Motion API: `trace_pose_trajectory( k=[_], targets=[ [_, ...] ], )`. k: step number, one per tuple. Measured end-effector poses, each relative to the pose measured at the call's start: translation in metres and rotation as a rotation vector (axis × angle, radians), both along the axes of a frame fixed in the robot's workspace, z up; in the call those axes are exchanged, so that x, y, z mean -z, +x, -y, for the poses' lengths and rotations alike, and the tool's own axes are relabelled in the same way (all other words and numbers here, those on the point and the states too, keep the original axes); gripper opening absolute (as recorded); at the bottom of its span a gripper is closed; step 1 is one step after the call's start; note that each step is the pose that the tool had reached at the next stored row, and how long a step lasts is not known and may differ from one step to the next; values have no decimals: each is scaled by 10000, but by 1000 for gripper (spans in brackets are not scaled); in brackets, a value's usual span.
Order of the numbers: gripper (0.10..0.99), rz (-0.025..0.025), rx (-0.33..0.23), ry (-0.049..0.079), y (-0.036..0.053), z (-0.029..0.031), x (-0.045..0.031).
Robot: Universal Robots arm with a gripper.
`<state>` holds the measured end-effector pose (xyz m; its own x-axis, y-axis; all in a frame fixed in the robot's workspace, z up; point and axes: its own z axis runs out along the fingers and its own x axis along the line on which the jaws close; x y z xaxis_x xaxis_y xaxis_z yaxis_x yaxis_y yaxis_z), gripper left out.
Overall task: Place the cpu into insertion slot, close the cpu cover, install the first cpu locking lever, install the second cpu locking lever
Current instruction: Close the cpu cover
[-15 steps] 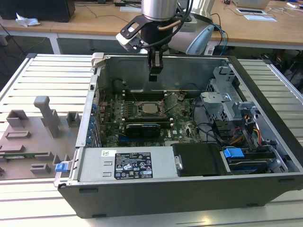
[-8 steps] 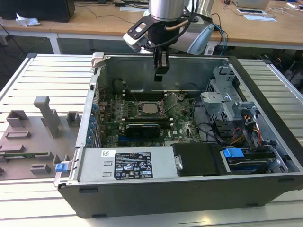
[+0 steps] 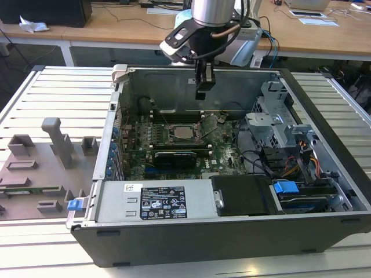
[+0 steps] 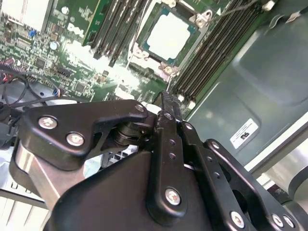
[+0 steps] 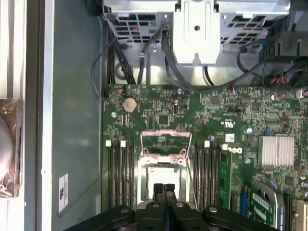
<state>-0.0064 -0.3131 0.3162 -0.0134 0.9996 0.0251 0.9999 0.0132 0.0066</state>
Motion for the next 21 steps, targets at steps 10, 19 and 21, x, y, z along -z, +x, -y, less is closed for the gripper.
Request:
trace_pose_trajectory(
  k=[10, 19, 21],
  targets=[
    [106, -48, 0, 0, 279, 0, 0],
    [106, -78, -1, -1, 492, -1, 0],
    [106, -82, 0, -1, 529, -1, 0]
  ],
)
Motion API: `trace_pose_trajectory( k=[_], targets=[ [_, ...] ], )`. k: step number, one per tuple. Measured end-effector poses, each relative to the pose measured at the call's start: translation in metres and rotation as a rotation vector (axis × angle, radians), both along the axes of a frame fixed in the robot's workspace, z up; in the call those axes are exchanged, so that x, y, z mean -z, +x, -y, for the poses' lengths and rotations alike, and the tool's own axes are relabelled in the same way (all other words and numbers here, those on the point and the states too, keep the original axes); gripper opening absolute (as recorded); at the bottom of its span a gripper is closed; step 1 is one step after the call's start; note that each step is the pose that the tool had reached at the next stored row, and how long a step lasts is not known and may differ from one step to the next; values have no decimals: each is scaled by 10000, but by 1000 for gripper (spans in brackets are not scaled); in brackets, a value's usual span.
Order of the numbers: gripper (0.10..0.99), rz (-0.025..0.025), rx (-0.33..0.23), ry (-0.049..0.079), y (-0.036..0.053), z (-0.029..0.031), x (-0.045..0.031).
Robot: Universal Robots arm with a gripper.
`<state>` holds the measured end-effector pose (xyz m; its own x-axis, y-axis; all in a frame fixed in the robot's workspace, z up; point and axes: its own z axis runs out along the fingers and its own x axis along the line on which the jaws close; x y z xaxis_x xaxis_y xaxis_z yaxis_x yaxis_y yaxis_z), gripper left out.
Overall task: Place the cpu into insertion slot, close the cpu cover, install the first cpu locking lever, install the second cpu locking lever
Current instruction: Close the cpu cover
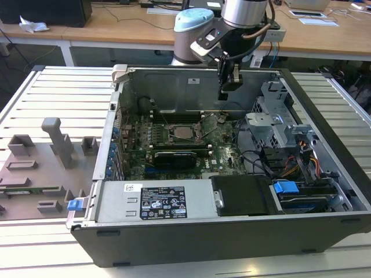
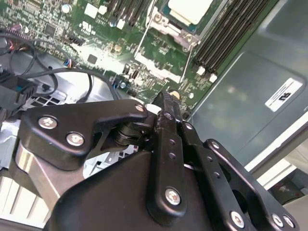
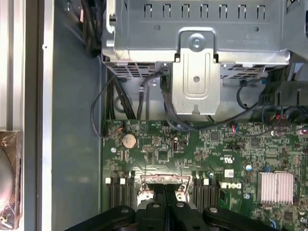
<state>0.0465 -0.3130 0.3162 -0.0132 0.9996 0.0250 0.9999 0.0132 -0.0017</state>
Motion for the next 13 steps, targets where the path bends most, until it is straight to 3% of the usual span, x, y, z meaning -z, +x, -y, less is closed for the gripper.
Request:
trace_pose_trajectory(
  k=[13],
  targets=[
    [106, -37, 1, 1, 287, -4, 0]
  ],
)
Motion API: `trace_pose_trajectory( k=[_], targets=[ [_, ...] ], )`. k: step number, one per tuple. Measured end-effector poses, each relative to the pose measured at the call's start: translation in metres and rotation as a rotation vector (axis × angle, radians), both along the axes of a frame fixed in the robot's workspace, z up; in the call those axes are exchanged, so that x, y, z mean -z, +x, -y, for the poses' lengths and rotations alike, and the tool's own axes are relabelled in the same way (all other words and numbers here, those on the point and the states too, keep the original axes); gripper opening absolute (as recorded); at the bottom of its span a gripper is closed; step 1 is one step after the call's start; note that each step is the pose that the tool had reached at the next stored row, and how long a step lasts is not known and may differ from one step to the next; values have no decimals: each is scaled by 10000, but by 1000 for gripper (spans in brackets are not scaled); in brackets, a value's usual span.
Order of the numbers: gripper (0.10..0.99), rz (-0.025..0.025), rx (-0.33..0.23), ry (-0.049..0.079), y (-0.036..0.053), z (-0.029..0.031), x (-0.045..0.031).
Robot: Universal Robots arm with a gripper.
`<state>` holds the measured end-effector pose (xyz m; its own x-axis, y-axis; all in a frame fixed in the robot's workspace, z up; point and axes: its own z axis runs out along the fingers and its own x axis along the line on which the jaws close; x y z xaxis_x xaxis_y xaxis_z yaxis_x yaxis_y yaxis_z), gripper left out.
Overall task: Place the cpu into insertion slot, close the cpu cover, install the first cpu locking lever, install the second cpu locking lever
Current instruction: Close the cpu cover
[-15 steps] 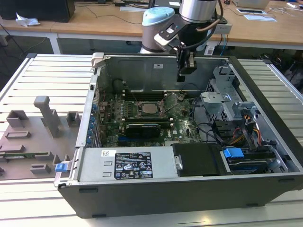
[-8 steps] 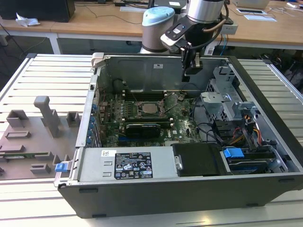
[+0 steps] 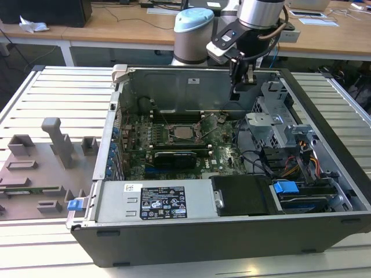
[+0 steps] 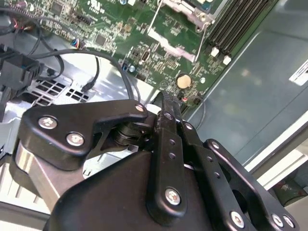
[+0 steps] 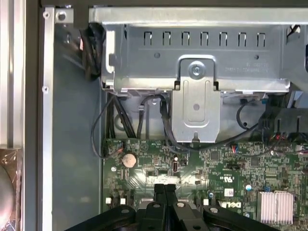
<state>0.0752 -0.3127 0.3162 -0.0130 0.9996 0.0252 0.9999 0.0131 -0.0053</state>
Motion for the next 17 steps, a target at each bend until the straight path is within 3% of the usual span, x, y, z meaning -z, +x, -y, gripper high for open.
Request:
trace_pose_trajectory(
  k=[6, 17],
  targets=[
    [106, -4, 0, -1, 36, -1, 8],
    [106, -9, -1, -2, 36, -1, 215]
  ],
)
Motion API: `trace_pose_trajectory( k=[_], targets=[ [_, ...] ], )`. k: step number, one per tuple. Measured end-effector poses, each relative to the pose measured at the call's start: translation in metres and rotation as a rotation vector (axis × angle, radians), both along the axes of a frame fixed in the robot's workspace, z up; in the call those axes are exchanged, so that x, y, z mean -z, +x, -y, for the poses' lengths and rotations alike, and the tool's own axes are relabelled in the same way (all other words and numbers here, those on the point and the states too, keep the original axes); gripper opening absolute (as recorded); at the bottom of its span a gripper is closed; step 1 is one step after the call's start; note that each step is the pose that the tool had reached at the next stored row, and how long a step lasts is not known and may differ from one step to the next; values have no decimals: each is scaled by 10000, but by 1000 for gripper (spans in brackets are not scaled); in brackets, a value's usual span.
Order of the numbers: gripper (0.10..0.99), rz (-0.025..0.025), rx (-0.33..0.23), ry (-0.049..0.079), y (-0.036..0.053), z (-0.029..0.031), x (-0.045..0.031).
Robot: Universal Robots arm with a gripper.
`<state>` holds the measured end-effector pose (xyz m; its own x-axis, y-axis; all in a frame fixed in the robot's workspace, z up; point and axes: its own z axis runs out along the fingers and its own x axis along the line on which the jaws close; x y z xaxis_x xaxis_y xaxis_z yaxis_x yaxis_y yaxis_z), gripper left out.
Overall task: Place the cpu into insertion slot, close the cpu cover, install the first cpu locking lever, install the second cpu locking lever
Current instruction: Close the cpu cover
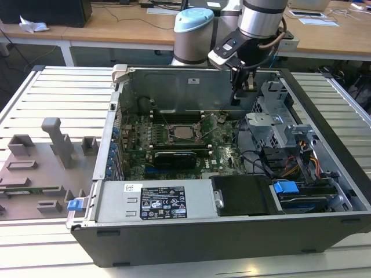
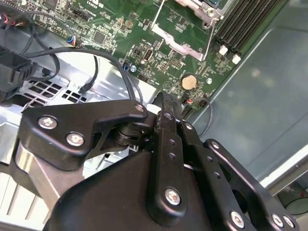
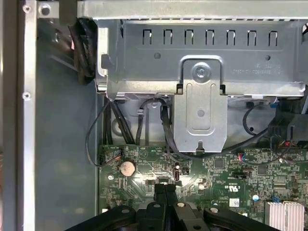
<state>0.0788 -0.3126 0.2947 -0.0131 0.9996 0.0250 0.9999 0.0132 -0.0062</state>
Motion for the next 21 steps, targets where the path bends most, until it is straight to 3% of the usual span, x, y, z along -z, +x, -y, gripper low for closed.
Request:
trace_pose_trajectory(
  k=[5, 8, 21],
  targets=[
    [106, -1, 1, -1, -38, 11, 296],
    [106, -1, 0, -1, -96, 11, 418],
    [106, -1, 1, 15, -360, 11, 468]
  ],
)
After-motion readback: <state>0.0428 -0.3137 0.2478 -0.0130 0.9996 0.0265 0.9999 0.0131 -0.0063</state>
